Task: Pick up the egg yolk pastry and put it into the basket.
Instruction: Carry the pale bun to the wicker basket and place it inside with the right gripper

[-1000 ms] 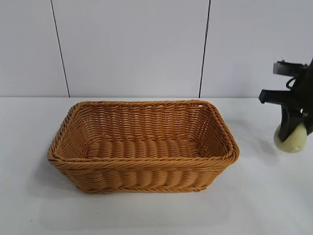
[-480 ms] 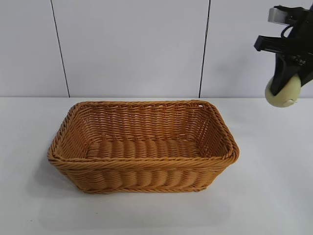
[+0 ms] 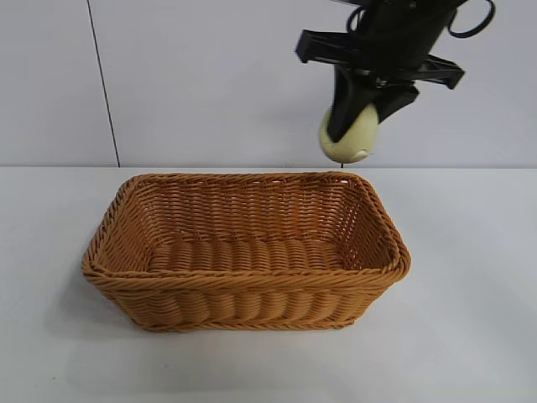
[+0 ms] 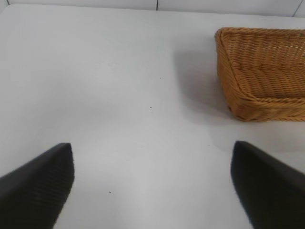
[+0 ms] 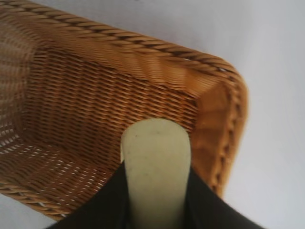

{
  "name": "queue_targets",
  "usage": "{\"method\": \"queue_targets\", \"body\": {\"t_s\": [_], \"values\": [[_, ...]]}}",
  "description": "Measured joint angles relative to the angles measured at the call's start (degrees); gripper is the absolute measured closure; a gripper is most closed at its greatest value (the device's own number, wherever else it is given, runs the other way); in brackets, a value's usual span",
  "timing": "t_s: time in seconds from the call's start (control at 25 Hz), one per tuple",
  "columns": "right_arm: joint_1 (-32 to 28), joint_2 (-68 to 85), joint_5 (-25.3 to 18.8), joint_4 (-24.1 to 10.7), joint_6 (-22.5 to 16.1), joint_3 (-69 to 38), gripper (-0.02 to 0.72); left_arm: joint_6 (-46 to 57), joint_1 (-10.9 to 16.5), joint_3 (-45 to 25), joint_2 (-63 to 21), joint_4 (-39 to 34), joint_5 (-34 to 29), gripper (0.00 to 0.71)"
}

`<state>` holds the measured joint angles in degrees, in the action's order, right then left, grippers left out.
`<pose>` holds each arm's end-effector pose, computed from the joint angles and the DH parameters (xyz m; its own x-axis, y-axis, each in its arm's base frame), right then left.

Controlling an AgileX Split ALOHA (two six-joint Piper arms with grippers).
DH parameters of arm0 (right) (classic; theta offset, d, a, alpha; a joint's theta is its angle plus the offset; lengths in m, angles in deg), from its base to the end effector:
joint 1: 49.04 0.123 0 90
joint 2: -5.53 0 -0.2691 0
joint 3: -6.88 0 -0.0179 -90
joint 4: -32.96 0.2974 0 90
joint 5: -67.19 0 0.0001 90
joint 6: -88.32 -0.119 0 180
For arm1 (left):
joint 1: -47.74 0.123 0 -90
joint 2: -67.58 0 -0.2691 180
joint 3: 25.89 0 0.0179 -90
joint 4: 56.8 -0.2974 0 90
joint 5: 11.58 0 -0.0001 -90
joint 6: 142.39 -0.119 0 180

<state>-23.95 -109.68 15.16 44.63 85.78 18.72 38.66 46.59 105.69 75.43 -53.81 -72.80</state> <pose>0.4067 0.2114 0.2088 -0.8892 -0.2311 -0.3948 -0.3338 0.9179 0.2145 0.0761 -0.0070 0.2849 -0.4632 -0.0341 -0.8856 0.0405 0.9974 -0.0596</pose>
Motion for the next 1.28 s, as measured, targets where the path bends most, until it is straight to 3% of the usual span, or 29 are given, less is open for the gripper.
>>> {"method": "queue_targets", "body": {"t_s": [0.36, 0.84, 1.08, 1.16, 1.28], "values": [[8.38, 0.00, 6.88, 0.05, -2.05, 0.06, 0.554, 0.00, 0.00, 0.00, 0.00, 0.00, 0.00, 0.020], [9.02, -11.18, 12.99, -1.24, -2.58, 0.06, 0.554, 0.00, 0.00, 0.00, 0.00, 0.00, 0.00, 0.020], [9.02, -16.29, 13.74, -1.24, -2.58, 0.01, 0.548, 0.00, 0.00, 0.00, 0.00, 0.00, 0.00, 0.020], [9.02, -16.36, 13.94, -1.24, -2.58, 0.01, 0.514, 0.00, 0.00, 0.00, 0.00, 0.00, 0.00, 0.020], [9.02, -16.30, 14.30, -1.24, -2.58, 0.01, 0.385, 0.00, 0.00, 0.00, 0.00, 0.00, 0.00, 0.020]]}}
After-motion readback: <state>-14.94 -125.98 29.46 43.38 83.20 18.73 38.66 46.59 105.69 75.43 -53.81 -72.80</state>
